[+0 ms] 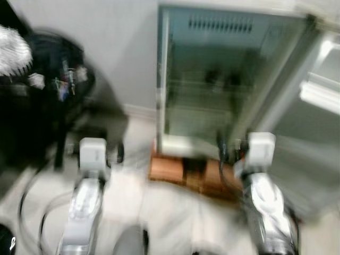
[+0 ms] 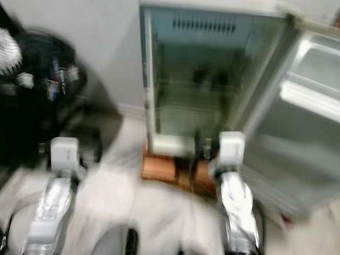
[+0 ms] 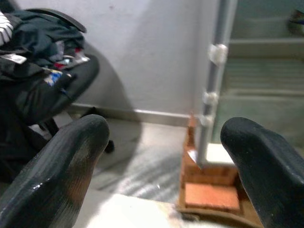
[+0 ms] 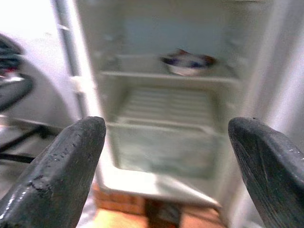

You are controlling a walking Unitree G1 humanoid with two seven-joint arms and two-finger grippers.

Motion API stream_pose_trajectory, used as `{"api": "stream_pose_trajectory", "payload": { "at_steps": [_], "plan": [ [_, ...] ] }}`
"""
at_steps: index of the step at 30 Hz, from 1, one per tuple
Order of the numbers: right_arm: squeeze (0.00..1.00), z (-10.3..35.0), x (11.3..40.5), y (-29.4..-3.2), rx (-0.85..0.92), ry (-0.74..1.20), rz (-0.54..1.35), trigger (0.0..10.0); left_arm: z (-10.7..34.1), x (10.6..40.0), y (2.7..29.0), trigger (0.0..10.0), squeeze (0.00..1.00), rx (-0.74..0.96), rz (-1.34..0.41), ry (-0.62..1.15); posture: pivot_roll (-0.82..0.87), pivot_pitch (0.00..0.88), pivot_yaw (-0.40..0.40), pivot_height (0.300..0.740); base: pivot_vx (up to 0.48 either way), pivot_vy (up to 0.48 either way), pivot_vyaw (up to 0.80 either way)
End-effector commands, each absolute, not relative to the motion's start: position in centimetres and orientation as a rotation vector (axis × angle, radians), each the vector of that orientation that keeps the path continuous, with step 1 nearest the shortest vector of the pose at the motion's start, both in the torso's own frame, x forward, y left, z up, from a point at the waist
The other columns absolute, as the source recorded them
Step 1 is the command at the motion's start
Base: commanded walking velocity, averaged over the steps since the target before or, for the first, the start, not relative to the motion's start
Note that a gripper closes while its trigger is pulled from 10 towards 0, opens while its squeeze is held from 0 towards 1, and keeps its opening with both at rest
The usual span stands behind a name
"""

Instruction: Restocking fridge

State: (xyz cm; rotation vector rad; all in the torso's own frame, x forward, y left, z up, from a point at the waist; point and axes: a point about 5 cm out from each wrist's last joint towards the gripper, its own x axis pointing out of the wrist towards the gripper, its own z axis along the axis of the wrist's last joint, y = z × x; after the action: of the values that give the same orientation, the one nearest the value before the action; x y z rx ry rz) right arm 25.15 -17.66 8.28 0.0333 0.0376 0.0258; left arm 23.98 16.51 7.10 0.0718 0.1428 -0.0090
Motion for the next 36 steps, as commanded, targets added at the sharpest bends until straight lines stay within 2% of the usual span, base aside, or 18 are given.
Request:
{"api": "stream_pose_trajectory", "payload": {
  "at_steps": [1,9,15,36],
  "plan": [
    [0.00,8.6,25.5,-18.1,0.030,0.024,0.002,10.0,7.7,24.6,16.5,10.0,0.00,0.091,-0.024,0.116,0.06,0.048,-0.031,0.740,0.000,0.000,0.00],
    [0.00,8.9,26.1,-18.3,0.022,0.016,-0.008,10.0,7.7,25.2,16.8,10.0,0.00,0.125,-0.025,0.117,0.06,0.041,-0.034,0.740,0.000,0.000,0.00],
    [0.00,8.7,26.2,-18.3,0.015,0.020,0.000,10.0,7.5,25.2,16.4,10.0,0.00,0.140,-0.044,0.114,0.06,0.042,-0.037,0.740,0.000,-0.317,-0.16],
    [0.00,8.7,26.8,-18.4,-0.010,0.014,0.003,10.0,7.2,25.3,15.9,10.0,0.00,0.153,-0.060,0.107,0.06,0.038,-0.040,0.740,0.000,-0.464,0.00]
  ]
}}
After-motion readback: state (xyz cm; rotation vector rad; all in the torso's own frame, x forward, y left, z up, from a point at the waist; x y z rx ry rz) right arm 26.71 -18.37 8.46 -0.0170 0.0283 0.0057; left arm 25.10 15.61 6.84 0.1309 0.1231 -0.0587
